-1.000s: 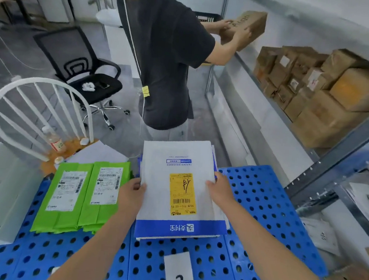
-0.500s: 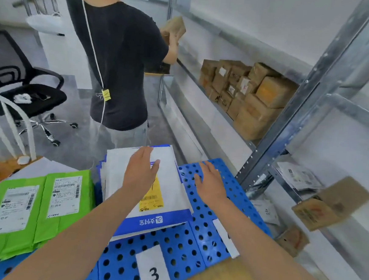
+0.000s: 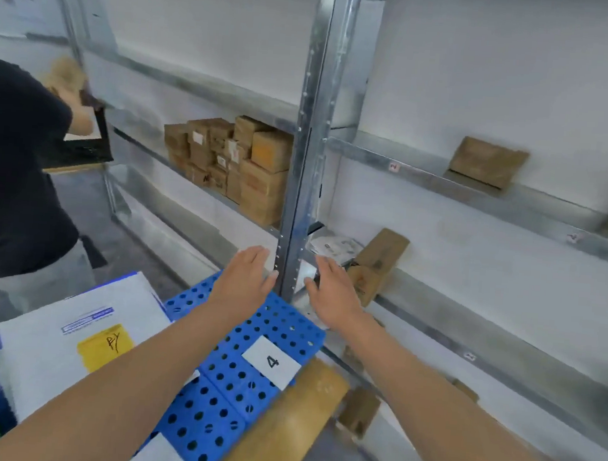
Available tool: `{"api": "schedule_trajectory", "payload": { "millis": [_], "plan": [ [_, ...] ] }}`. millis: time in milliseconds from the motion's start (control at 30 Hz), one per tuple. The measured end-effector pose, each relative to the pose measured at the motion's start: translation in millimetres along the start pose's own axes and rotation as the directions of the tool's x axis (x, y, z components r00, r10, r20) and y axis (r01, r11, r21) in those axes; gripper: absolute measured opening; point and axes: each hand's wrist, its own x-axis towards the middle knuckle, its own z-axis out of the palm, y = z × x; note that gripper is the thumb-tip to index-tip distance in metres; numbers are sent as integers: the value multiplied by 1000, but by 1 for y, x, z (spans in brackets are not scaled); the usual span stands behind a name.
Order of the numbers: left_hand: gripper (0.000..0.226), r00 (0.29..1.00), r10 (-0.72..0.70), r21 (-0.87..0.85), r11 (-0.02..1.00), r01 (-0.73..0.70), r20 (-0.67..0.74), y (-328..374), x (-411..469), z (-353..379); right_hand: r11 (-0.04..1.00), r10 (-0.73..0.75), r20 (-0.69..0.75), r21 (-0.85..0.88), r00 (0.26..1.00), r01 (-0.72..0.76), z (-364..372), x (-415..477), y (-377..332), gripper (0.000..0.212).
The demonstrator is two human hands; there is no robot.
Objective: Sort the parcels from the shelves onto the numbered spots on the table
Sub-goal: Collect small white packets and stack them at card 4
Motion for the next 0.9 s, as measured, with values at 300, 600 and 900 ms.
{"api": "schedule_trajectory", "payload": {
  "millis": [300, 600, 900],
  "plan": [
    [47, 978, 199, 26, 979, -200, 58, 114, 9, 8, 985, 168, -56, 40, 984, -166, -86, -87, 79, 56],
    [45, 963, 260, -10, 965, -260, 69, 172, 15, 28, 967, 228, -104, 136, 968, -214, -121, -117, 114, 39],
    [43, 968, 227, 12, 973, -230, 110, 145, 81, 71, 967, 212, -35, 153, 977, -204, -97, -30, 135, 60]
  ]
}}
